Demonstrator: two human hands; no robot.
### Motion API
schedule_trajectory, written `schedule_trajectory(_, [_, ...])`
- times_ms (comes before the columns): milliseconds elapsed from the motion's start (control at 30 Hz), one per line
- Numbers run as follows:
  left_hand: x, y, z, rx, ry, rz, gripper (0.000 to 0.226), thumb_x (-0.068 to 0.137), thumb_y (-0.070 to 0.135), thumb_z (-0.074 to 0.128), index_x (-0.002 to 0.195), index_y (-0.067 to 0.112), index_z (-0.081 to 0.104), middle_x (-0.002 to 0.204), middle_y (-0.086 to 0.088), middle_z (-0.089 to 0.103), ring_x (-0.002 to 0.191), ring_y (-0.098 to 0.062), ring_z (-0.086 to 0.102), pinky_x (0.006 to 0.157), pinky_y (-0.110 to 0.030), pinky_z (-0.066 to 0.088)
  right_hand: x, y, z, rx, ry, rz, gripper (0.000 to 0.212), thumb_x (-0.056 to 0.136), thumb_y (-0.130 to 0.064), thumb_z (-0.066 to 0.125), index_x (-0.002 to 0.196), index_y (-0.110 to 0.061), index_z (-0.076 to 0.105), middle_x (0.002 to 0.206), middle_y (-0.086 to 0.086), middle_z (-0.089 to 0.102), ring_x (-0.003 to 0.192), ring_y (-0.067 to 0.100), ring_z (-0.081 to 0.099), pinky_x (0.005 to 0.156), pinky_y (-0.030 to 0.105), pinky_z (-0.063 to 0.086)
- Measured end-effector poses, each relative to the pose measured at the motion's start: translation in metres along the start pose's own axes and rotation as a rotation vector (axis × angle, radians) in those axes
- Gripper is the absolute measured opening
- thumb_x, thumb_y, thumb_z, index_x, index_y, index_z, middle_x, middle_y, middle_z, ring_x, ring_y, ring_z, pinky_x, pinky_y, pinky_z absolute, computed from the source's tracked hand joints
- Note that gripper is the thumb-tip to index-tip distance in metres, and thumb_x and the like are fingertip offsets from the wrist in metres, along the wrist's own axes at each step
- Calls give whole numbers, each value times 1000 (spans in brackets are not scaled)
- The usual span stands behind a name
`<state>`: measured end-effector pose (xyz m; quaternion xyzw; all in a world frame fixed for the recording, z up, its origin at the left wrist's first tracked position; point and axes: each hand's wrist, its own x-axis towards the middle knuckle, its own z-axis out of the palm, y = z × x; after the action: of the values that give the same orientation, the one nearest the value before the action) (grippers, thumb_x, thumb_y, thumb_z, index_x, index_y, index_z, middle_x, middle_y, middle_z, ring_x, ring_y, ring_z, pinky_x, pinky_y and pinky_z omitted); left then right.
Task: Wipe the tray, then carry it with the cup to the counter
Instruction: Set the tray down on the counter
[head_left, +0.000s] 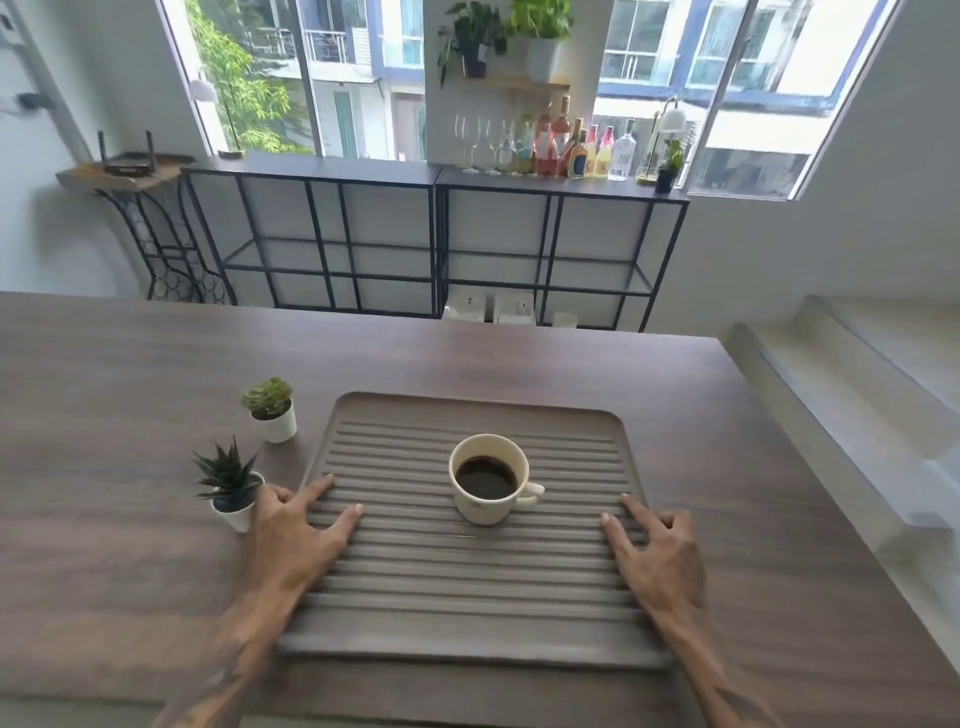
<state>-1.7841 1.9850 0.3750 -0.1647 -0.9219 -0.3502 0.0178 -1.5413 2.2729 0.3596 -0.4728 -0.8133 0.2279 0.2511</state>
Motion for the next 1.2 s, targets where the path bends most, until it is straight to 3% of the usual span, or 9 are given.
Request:
schedule_trajectory(267, [14,-13,21,-8,35,-15,56,70,39,85,121,21,71,100,-9,42,92,-25,51,98,-33,43,8,-1,14,-42,-2,1,44,81,-42,71,121,-24,68,96,8,43,83,31,58,76,36,52])
schedule_trajectory(533, [15,-19,26,-3,38,25,55,70,40,85,118,17,73,98,-10,41,90,-27,50,94,-36,46,2,-1,20,-154,19,-13,43,83,-44,68,120,-25,68,100,11,46,89,34,58,72,38,52])
schedule_trajectory(667, [11,-17,24,0,-7,27,68,68,57,65,123,18,70,100,-9,38,94,-26,47,92,-35,47,0,1,23,-192,47,-60,40,83,-40,68,119,-23,69,102,16,45,91,38,55,70,43,53])
schedule_trajectory(767, [8,-14,19,30,-64,38,73,71,61,56,131,20,63,103,-6,36,98,-22,41,89,-30,40,2,6,26,-197,82,-101,37,83,-37,69,114,-18,72,113,21,45,99,43,53,78,48,53])
schedule_trajectory(867, [6,-12,17,67,-87,37,73,74,62,53,134,22,59,105,-6,34,101,-21,38,93,-27,37,2,8,27,-226,114,-135,48,83,-53,55,113,-19,72,104,22,47,94,44,53,77,49,52])
schedule_trajectory(967, [7,-13,19,103,-33,44,73,72,67,47,128,24,64,102,-5,36,99,-25,43,98,-38,44,-1,5,26,-219,140,-138,60,77,-60,43,113,-21,72,100,24,48,93,45,54,80,51,52])
schedule_trajectory(1067, [12,-16,21,155,-37,53,75,71,70,44,128,26,64,101,-4,36,97,-25,44,97,-41,45,-2,4,25,-210,105,-81,40,86,-44,63,115,-19,71,103,25,47,98,46,52,84,51,51])
schedule_trajectory(1200, [16,-18,23,174,-68,69,73,73,68,48,132,27,60,102,-5,36,99,-25,44,100,-39,43,-4,2,24,-226,65,-62,39,82,-38,69,117,-20,70,105,22,45,101,44,50,83,50,51])
